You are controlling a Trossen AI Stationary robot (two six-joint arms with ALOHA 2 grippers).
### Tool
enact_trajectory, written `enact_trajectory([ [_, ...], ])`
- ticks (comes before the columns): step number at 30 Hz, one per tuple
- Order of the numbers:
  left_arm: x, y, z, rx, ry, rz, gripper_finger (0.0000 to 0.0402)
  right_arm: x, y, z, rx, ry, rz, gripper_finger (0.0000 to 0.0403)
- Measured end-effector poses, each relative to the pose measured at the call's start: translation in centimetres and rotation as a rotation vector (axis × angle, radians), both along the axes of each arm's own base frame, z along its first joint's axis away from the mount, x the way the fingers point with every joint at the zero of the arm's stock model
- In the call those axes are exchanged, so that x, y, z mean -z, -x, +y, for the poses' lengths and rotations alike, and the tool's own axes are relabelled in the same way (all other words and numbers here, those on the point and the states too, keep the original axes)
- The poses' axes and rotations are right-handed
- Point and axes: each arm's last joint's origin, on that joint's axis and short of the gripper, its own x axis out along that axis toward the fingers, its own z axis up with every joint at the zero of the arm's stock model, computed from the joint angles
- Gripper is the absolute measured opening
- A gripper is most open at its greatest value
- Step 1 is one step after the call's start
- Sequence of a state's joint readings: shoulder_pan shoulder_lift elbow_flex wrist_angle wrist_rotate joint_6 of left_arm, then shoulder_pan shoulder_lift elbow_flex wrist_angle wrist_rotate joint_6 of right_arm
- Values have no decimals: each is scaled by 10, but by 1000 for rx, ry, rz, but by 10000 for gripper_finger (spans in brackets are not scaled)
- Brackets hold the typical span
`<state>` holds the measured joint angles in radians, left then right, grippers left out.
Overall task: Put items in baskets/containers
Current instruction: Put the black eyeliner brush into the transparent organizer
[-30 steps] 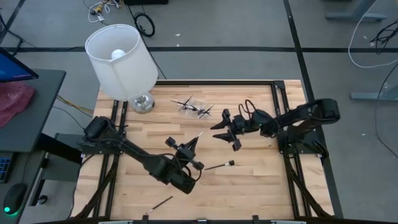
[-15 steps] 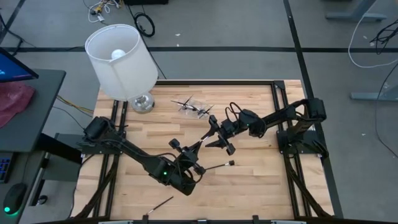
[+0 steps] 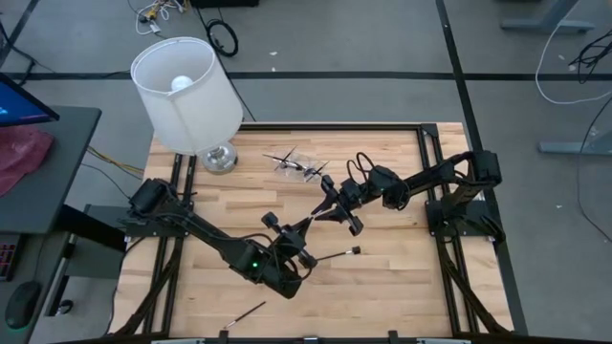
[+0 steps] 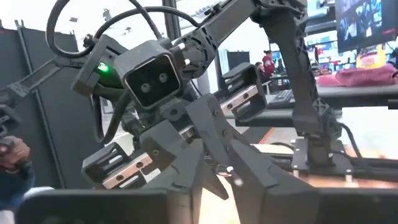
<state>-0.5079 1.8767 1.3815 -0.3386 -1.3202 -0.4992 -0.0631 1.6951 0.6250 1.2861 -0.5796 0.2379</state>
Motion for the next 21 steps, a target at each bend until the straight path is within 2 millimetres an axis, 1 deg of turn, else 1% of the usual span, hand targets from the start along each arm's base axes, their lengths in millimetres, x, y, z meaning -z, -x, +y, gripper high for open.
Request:
enact_trajectory([
  [12, -3, -3, -1, 9, -50, 28, 22, -1, 0, 0, 5, -15, -3, 15],
  [16, -2, -5, 1, 44, -16, 48, 40, 0, 0, 0, 0, -14, 2, 10],
  [21, 0, -10, 9, 81, 35, 80, 75, 0, 0, -3, 14, -16, 11, 10],
])
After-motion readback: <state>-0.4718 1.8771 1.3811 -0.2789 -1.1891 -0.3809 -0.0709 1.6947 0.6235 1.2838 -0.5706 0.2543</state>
